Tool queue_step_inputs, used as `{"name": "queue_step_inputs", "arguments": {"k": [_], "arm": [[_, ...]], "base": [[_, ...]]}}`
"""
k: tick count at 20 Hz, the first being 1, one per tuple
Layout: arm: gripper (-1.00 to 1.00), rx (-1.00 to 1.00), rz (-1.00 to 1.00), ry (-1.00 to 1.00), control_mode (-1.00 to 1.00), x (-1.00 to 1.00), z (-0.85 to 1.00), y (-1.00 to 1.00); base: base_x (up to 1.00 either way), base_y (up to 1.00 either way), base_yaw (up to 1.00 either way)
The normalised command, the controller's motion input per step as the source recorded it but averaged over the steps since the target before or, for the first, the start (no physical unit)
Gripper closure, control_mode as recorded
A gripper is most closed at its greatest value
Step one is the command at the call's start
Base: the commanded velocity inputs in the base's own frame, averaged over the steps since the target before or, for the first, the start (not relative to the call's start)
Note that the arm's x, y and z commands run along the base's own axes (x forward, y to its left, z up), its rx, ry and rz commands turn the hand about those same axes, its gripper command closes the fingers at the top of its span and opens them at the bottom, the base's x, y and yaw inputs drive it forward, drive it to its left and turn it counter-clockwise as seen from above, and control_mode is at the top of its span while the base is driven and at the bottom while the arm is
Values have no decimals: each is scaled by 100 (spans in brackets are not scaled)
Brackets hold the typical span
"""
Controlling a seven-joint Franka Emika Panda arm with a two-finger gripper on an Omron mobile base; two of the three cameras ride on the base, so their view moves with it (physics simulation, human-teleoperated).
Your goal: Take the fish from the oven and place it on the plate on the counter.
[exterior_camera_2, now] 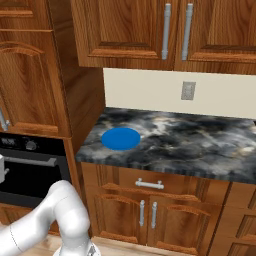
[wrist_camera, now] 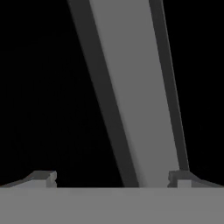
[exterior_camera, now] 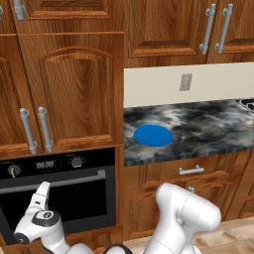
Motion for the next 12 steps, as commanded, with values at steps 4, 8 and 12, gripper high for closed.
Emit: {"name": "queue_step_inputs", "arguments": {"k": [4,8,12], "arm": [[-100,0,13,-10,-100,-12,24,1],[-100,0,12,-12,-100,-22,48,17],[-100,-2,11,-6,-100,-10,33,28]], "base": [[0,0,0],[0,0,0],[0,0,0]]}}
